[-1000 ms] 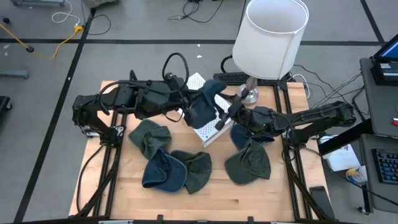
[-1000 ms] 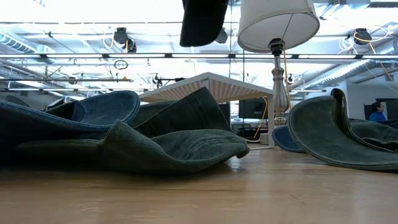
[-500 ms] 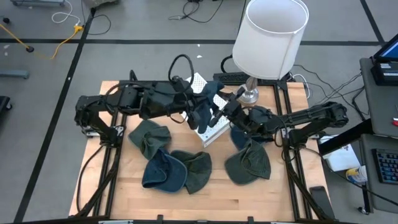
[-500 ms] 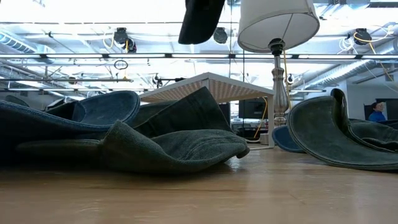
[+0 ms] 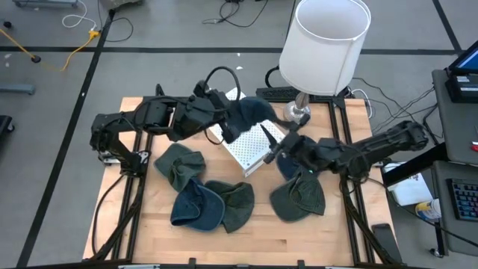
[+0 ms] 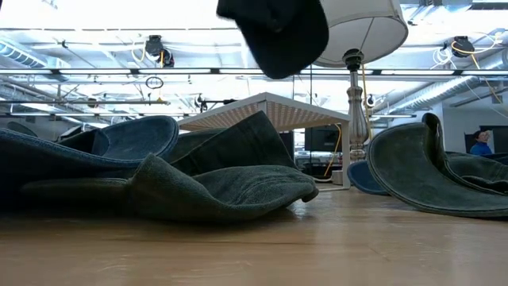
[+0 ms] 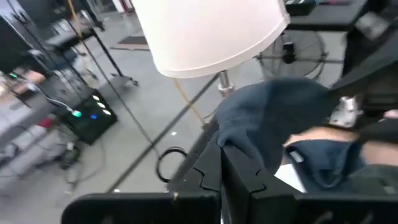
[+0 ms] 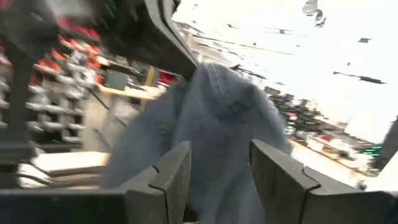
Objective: Pick & Place hat
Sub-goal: Put the bottom right blue cap on the shelf
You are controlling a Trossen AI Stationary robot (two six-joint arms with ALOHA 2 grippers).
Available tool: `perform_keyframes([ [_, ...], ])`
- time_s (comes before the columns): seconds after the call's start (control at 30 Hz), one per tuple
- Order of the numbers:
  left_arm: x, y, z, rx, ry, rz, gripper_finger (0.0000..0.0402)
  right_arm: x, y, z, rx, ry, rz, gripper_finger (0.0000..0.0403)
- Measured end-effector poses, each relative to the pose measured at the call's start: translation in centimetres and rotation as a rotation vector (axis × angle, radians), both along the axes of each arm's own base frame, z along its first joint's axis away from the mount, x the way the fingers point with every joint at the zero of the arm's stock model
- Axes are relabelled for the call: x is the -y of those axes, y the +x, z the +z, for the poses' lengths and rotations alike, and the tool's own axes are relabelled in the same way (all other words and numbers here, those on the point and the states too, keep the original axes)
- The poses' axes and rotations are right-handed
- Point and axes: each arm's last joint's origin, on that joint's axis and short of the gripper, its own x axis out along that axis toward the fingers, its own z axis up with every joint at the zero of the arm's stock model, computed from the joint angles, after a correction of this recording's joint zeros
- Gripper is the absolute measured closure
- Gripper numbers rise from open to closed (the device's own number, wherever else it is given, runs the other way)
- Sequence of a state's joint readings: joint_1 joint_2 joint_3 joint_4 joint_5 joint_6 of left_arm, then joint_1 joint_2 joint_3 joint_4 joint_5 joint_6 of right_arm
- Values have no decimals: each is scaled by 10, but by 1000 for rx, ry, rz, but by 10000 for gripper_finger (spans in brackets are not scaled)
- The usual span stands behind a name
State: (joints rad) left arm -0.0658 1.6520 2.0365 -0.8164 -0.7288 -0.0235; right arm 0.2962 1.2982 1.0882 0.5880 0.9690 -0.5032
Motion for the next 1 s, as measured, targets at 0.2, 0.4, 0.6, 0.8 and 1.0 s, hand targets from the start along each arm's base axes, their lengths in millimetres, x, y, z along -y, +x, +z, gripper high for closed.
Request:
perform_keyframes([
  [0.2, 0, 0, 0, -79, 94, -37, 401, -16, -12, 6, 84, 99, 83, 246],
  [0.4, 5, 0, 0, -108, 131, -67, 401, -21, -12, 3, 131, 201, 101, 219],
  [0.6, 7, 1, 0, -80, 95, -76, 401, -18, -2, -10, 159, 312, 98, 170],
  [0.8, 6, 0, 0, -74, 97, -43, 401, -17, 3, -18, 144, 377, 163, 122],
  [1.0, -2, 1, 0, -34, 47, -14, 401, -31, -1, -28, -39, 305, 282, 109],
])
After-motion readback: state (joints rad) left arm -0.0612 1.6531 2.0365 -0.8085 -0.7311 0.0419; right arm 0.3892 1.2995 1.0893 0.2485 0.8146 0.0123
